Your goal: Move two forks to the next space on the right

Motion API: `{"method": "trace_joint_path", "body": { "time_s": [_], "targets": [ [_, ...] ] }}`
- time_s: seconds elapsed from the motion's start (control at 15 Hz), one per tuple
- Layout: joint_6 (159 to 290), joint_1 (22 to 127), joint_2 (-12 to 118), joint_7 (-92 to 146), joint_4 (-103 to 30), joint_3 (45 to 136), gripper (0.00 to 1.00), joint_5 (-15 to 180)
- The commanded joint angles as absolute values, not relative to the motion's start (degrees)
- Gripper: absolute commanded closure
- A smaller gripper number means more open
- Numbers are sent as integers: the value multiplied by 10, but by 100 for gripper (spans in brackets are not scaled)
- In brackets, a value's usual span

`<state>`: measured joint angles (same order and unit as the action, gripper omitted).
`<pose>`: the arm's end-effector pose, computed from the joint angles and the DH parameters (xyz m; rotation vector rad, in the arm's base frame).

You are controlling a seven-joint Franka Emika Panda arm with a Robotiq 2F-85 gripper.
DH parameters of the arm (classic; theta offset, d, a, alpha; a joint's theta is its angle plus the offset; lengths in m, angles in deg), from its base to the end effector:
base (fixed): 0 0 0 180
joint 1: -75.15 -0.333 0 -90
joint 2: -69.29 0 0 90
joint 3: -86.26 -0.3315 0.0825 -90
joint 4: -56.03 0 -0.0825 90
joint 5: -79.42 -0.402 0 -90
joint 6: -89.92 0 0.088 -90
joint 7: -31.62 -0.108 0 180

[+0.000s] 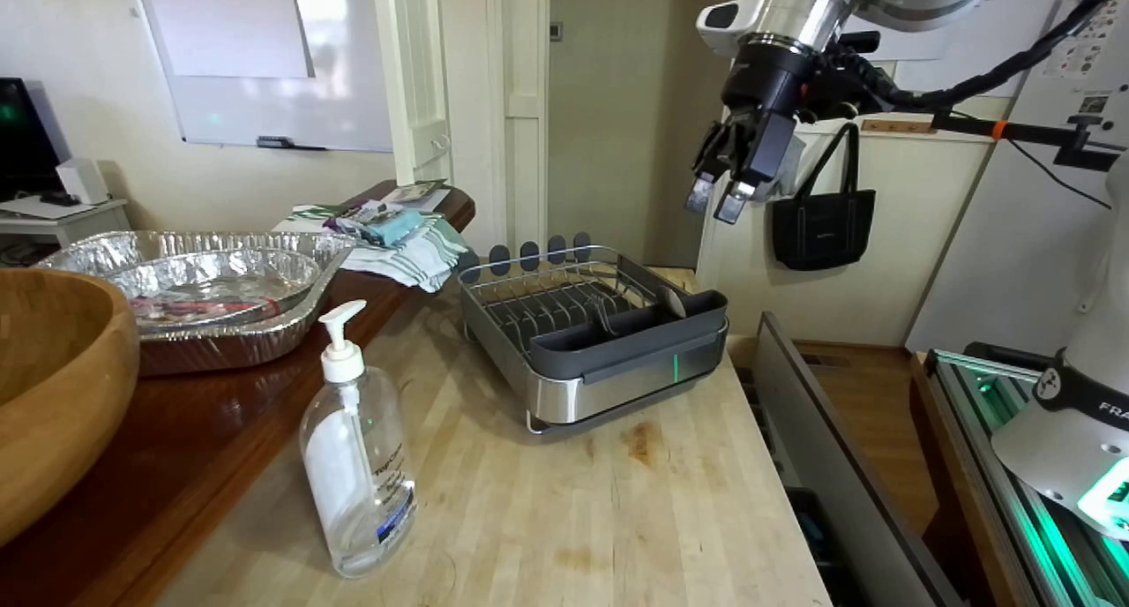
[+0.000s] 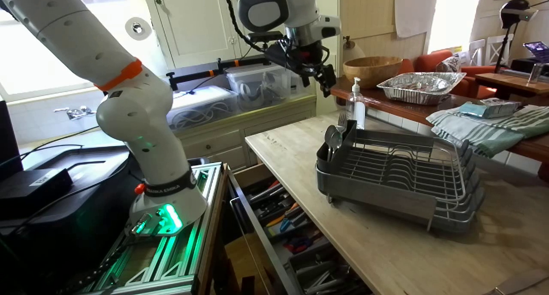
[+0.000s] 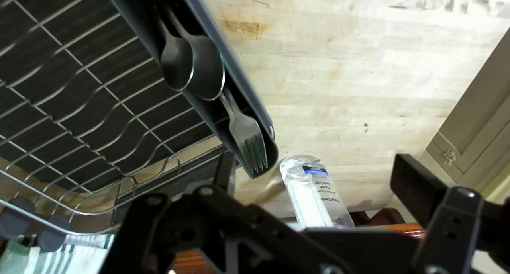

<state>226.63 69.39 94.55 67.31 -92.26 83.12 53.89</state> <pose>0.4210 0.0704 0.4344 -2.7708 -0.6865 -0.4406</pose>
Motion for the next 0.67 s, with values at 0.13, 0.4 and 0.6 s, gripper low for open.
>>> {"method": "trace_joint_path", "body": {
  "time_s": [0.13, 0.4, 0.6],
  "targets": [
    [2237, 679, 979, 589, -924, 845, 0, 615],
    [2246, 662, 971, 598, -921, 863, 0, 612],
    [2246, 662, 972, 597, -921, 863, 0, 613]
  ]
}}
